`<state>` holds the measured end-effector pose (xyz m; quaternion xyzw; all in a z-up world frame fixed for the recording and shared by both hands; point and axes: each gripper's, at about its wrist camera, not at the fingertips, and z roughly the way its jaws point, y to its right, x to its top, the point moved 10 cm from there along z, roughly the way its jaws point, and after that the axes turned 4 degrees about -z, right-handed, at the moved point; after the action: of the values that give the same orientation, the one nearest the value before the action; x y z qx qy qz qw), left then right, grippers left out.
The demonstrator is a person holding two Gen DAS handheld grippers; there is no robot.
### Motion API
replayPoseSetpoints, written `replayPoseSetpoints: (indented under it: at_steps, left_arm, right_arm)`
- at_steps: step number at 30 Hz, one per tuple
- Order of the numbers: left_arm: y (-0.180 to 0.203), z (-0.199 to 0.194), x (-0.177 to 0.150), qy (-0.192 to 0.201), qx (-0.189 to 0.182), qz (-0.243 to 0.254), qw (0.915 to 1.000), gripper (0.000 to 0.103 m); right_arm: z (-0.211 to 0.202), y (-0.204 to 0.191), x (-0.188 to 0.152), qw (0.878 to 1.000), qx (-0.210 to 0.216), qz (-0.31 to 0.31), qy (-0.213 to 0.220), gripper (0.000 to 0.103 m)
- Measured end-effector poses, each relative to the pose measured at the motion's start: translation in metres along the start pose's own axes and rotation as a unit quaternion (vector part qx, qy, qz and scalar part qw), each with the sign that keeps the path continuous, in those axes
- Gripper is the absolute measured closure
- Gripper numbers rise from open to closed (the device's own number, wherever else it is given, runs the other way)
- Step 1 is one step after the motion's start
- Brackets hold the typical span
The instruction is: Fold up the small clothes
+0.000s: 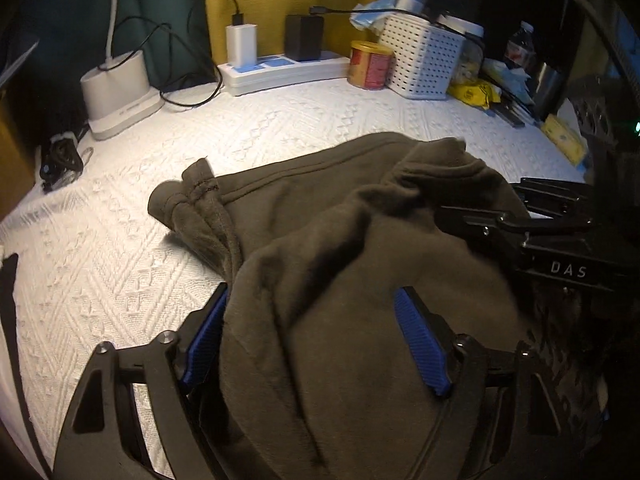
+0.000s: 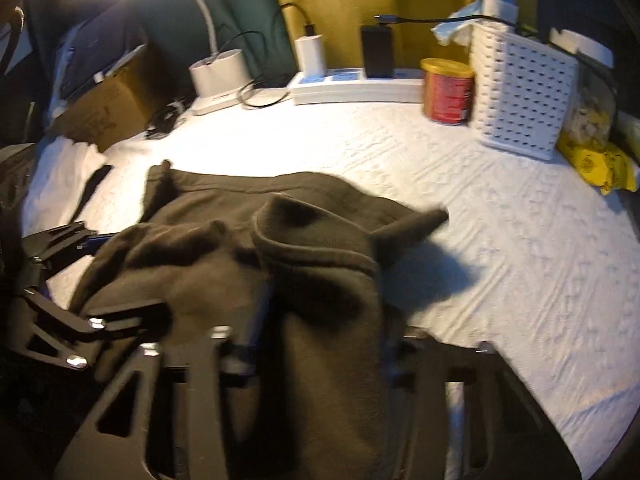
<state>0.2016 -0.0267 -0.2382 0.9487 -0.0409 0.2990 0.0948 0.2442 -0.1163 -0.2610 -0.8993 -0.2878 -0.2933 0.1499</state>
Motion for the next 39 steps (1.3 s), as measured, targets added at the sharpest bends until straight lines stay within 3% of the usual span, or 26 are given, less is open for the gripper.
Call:
replayPoseSetpoints:
  at_steps: [3,5,7,16,39]
  left_arm:
    - [0.005,-0.002,-0.001,0.003,-0.003,0.006,1.0000,0.048]
    - [0.005,-0.004,-0.001,0.004,-0.005,0.005,1.0000,0.066]
    - [0.008,-0.005,-0.003,-0.004,-0.018,0.004,0.9998,0.076]
    - [0.017,-0.024,-0.001,0.016,-0.022,-0.004,0.9996,0.080]
    - [0.037,-0.131,0.005,0.151,-0.014,0.015,0.9884,0.081]
  right_arm:
    - [0.000,-0.010,-0.001,1.000,0.001,-0.013,0.003,0.078]
    - [-0.002,-0.014,-0.002,1.000,0.002,-0.016,0.003,0.079]
    - [-0.004,-0.015,-0.002,1.000,0.003,-0.017,0.004,0.081]
    - [-0.032,-0.032,0.000,0.999,0.011,-0.024,0.034,0.082]
    - [-0.144,-0.090,0.011,0.988,-0.024,-0.064,0.140,0.082]
